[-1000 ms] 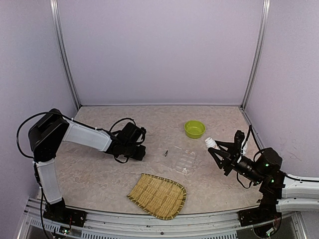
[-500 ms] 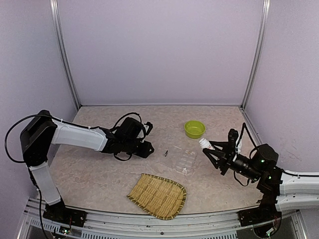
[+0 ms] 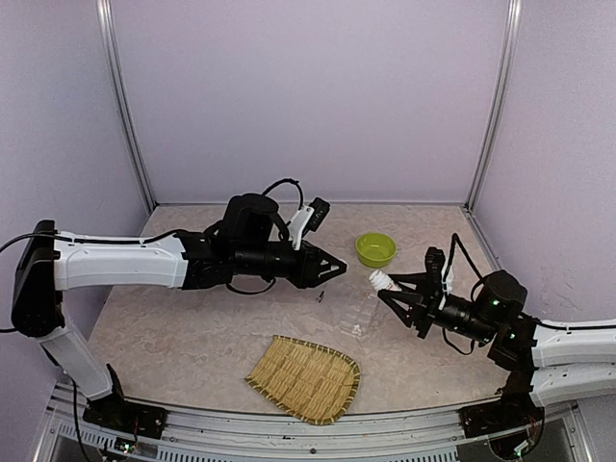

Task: Sort the pills into containers
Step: Close the lid of the pill bottle.

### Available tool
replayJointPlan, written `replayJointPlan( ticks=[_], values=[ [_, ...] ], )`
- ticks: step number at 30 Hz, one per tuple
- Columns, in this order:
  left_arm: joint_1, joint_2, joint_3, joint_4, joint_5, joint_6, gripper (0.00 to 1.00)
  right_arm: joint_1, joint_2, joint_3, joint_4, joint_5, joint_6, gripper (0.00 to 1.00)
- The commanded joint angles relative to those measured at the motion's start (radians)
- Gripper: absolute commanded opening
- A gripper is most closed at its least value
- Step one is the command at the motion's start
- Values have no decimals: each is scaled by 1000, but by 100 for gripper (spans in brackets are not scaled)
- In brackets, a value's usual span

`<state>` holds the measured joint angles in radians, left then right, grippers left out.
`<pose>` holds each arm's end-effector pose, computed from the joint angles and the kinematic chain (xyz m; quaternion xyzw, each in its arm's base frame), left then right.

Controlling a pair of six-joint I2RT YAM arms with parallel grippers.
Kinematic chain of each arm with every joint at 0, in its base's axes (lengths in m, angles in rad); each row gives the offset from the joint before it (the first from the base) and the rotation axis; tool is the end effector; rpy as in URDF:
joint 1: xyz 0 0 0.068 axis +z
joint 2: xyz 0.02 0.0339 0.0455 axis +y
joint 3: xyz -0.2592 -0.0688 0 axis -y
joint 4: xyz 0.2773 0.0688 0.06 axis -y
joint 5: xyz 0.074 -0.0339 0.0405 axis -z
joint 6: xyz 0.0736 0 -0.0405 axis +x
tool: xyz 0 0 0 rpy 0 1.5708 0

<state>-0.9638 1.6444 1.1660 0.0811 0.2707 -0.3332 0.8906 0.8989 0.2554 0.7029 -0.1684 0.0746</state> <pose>0.2385 -0.3780 0.2415 0.3269 0.7613 -0.4209 0.3694 0.1557 0.2121 0.2067 -0.3273 0.6030 0.3876 0.6156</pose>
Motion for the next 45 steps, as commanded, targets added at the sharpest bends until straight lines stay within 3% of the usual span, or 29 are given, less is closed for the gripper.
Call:
replayJointPlan(
  ticks=[1, 14, 45],
  values=[
    [-27, -15, 39, 65, 127, -55, 26, 22, 10, 34, 37, -14, -4, 13],
    [-48, 1, 37, 196, 239, -147, 27, 39, 25, 42, 41, -19, -9, 13],
    [-76, 44, 55, 170, 208, -138, 30, 44, 21, 73, 51, -50, 11, 13]
  ],
)
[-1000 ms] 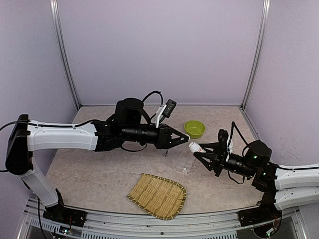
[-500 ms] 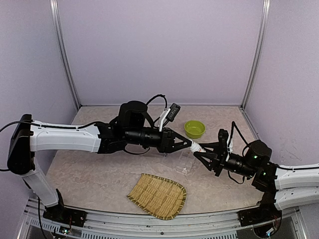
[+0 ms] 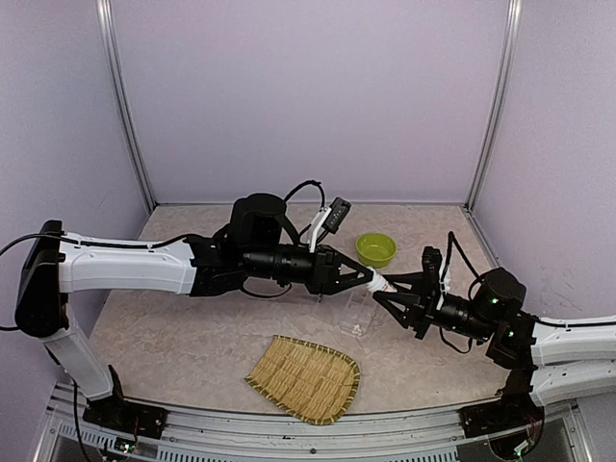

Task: Sort the pills into containers
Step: Close the lid of the pill bottle.

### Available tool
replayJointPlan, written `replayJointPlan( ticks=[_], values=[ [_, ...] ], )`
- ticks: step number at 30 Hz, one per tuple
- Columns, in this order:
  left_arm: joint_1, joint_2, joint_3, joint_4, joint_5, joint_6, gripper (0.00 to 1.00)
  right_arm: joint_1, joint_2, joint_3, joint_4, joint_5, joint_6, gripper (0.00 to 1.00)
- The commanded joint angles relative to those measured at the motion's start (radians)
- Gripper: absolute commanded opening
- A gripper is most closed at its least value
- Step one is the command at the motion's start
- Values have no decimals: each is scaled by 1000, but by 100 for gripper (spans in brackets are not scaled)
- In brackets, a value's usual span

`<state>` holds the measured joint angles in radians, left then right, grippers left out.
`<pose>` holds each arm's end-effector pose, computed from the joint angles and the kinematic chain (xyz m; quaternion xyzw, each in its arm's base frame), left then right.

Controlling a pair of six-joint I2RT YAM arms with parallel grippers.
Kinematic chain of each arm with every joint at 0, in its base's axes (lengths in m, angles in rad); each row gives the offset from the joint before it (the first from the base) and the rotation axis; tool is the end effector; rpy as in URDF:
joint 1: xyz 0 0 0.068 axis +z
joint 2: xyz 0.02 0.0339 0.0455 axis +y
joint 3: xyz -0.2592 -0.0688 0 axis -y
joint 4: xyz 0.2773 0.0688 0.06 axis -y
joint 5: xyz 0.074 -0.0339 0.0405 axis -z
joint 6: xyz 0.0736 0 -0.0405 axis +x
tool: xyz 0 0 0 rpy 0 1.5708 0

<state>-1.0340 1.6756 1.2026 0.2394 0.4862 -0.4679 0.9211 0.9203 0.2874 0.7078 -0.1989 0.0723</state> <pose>0.2039 -0.4100 0.2662 0.3560 0.6896 -0.5486 0.3110 0.1505 0.2221 0.2151 -0.3450 0.5868 0.4070 0.6091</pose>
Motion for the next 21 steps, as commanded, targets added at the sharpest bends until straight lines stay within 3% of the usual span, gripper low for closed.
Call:
replayJointPlan(
  ticks=[1, 12, 21],
  values=[
    [-6, 14, 17, 12, -8, -3, 31, 13, 2, 42, 48, -21, 14, 13],
    [1, 25, 13, 3, -43, -84, 27, 14, 2, 41, 66, -17, -8, 13],
    [7, 51, 15, 29, -21, -221, 27, 52, 15, 50, 60, 100, -86, 12]
  ],
)
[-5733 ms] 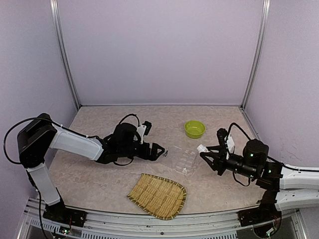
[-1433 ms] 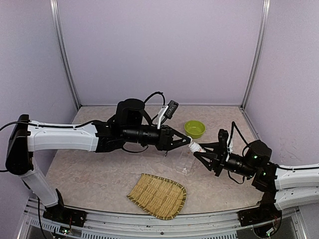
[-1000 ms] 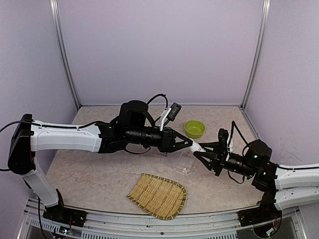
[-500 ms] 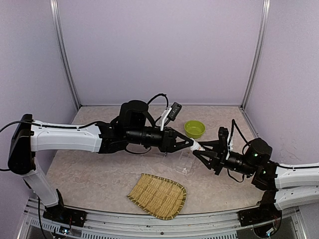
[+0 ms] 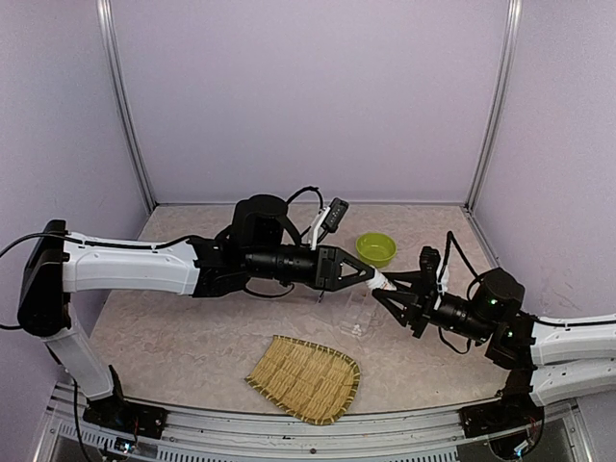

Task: Sort the pills into containers
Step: Close the lid of the pill bottle.

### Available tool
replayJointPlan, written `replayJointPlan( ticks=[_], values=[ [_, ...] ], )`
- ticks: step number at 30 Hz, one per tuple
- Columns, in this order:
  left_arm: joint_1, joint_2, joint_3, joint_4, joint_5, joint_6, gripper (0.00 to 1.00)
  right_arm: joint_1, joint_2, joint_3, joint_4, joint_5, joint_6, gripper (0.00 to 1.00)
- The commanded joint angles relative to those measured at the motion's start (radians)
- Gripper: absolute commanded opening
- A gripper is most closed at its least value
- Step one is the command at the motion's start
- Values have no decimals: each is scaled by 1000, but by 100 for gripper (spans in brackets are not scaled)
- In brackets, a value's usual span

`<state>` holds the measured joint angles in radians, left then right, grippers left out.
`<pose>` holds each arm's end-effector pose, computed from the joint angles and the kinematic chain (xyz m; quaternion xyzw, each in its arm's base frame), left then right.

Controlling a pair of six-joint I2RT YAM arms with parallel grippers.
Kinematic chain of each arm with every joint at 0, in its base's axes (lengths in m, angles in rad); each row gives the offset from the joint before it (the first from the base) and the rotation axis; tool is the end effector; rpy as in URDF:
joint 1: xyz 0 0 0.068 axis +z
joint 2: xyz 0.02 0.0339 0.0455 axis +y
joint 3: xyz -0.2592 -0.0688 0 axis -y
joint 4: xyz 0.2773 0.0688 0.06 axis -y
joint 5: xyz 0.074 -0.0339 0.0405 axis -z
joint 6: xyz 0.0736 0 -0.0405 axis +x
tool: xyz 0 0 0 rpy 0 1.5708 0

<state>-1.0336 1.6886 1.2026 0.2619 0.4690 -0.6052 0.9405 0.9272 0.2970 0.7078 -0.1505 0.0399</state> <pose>0.2067 -0.4121 0.2634 0.3032 0.7122 -0.5672 0.2813 0.1503 0.2248 0.2173 -0.3444 0.5857 0.3896 0.6217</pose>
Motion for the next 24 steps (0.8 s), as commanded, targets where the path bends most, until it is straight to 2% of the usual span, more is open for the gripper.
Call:
replayJointPlan(
  ticks=[1, 8, 13, 24],
  values=[
    [7, 45, 16, 11, 5, -101, 27, 41, 14, 46, 54, 75, -66, 12],
    [3, 43, 11, 32, 14, -142, 26, 113, 52, 73, 52, 255, -132, 11],
    [-2, 27, -6, 39, -12, -134, 26, 119, 26, 60, 86, 299, -111, 11],
    [-5, 21, -36, 115, 64, -35, 26, 120, -12, 77, 31, 135, -15, 12]
  ],
)
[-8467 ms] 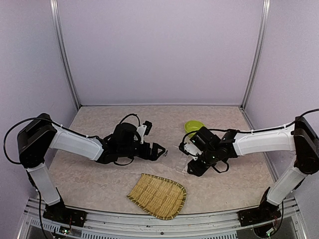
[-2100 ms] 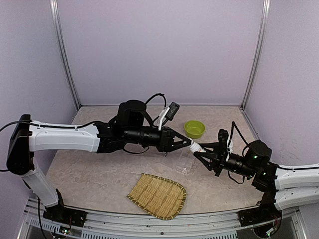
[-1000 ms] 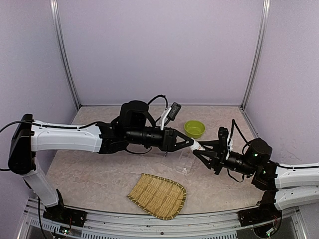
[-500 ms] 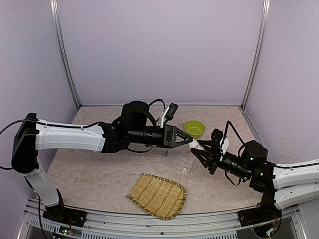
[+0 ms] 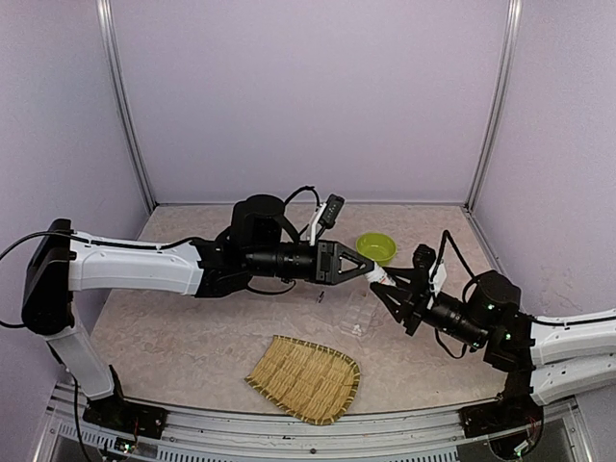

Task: Sort the pills into containers
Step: Close the lid of the pill bottle.

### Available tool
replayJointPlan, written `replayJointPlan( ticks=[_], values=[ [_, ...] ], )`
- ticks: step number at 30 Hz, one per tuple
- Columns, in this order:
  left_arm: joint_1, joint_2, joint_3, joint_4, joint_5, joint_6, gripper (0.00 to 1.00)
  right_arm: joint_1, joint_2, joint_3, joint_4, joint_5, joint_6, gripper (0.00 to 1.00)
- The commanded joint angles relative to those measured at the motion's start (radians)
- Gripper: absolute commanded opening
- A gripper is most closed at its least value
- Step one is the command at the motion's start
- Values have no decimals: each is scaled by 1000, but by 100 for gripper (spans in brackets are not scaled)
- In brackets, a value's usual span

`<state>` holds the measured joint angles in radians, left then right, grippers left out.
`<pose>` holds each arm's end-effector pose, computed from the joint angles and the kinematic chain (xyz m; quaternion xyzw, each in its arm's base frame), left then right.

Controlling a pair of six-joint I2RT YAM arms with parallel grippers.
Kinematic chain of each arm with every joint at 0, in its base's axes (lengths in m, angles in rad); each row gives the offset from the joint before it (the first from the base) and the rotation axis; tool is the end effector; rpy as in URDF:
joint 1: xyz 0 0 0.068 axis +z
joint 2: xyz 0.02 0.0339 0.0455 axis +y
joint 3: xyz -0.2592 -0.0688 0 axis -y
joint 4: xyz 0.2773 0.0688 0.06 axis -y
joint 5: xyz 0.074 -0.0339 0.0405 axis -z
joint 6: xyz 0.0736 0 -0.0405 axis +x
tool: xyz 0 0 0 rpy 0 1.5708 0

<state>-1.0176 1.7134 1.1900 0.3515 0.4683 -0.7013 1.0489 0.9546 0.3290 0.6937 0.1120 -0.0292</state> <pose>0.2159 -0.4128 0.2595 0.2647 0.7115 -0.5903 0.2744 0.1452 0.2359 0.2213 -0.3148 0.6059 0.3227 0.6555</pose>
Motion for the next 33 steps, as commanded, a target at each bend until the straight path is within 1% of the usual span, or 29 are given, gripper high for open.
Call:
replayJointPlan(
  ticks=[1, 5, 10, 17, 23, 24, 26, 28, 30, 31, 32, 33],
  values=[
    [-21, -4, -27, 30, 77, 68, 26, 11, -52, 42, 43, -141, 66, 12],
    [-20, -5, -35, 41, 133, 96, 27, 11, -97, 43, 10, -186, 101, 12],
    [-21, -11, -36, 42, 171, 136, 27, 11, -100, 53, -18, -224, 134, 12],
    [-22, -24, -44, 34, 184, 155, 36, 11, -83, 48, -2, -196, 167, 12],
    [-21, -42, -54, 26, 167, 167, 47, 11, -98, 41, 5, -170, 163, 12],
    [-21, -49, -55, 25, 164, 169, 50, 11, -100, 42, 1, -169, 162, 12],
    [-20, -60, -59, 27, 155, 172, 58, 11, -100, 40, -3, -165, 160, 12],
    [-19, -74, -64, 28, 148, 177, 69, 11, -104, 38, -2, -160, 161, 12],
    [-18, -92, -72, 32, 134, 180, 82, 11, -114, 34, -1, -150, 161, 12],
    [-17, -105, -80, 35, 124, 182, 92, 11, -121, 32, -1, -144, 161, 12],
    [-14, -116, -87, 38, 114, 182, 98, 11, -127, 30, -1, -139, 160, 12],
    [-10, -134, -96, 43, 100, 183, 99, 11, -132, 29, -3, -132, 158, 12]
  ],
)
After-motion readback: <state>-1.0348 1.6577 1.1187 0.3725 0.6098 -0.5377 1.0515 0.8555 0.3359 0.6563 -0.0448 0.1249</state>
